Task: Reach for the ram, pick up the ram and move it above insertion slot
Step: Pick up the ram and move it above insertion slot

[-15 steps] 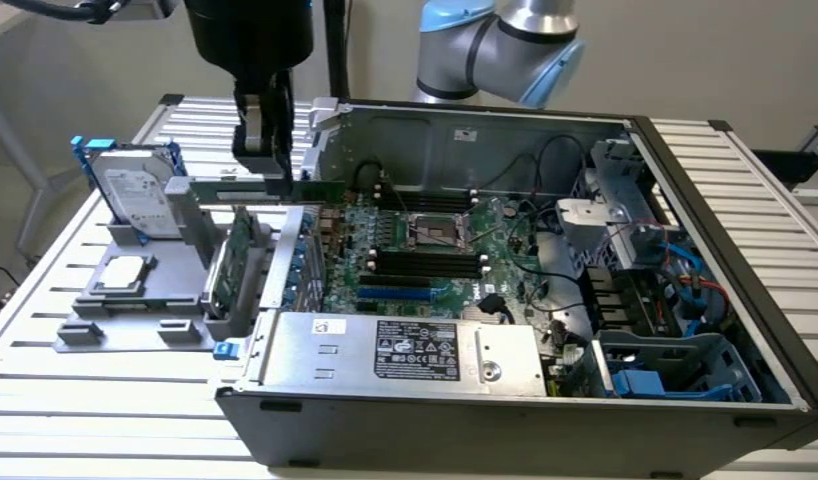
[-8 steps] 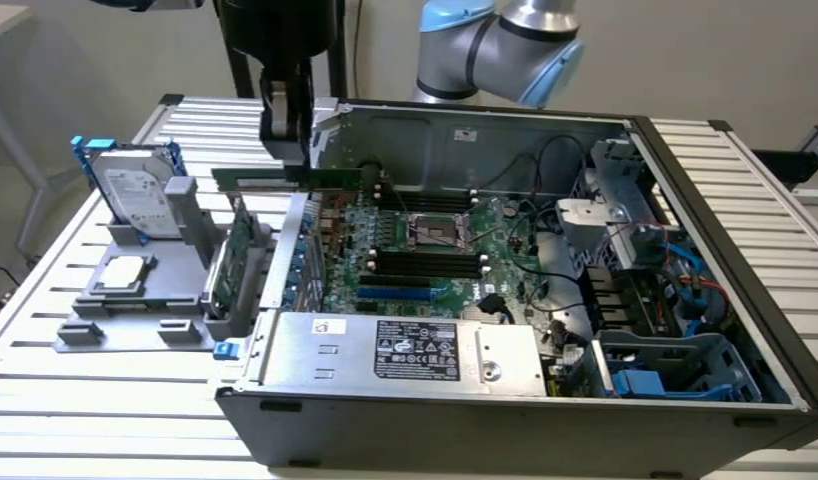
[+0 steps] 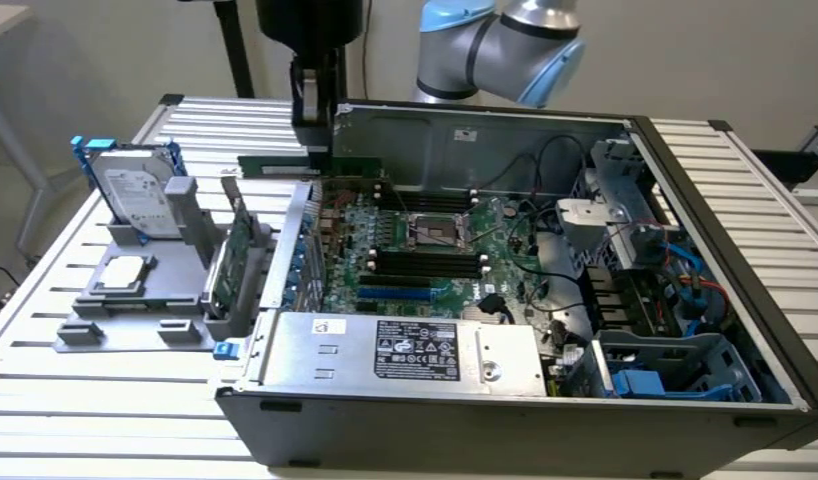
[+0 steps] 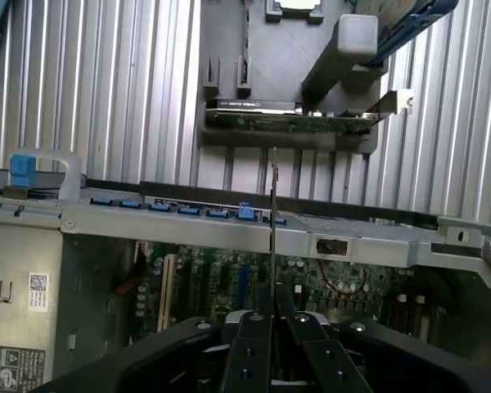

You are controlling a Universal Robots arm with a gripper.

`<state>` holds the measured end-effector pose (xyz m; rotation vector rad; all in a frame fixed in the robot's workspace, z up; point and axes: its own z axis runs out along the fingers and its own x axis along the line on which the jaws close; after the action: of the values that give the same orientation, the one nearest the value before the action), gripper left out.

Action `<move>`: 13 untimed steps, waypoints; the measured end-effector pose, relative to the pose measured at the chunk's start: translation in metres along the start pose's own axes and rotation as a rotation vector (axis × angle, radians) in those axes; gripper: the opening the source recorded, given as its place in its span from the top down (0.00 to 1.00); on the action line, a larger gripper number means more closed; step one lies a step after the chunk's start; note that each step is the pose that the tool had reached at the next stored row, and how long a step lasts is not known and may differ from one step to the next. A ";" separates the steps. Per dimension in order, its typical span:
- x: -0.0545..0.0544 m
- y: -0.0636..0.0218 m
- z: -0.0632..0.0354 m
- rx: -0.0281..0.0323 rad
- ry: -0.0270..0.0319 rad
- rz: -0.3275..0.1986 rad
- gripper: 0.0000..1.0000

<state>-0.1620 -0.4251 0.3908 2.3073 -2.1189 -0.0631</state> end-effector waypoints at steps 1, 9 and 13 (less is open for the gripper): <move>-0.001 -0.0039 0.0004 0.0000 -0.0001 0.000 0.87; -0.007 -0.0407 0.0063 -0.0015 -0.0022 0.000 0.87; -0.008 -0.0592 0.0101 -0.0014 -0.0038 0.000 0.87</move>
<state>-0.1041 -0.4115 0.3790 2.3084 -2.1197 -0.0690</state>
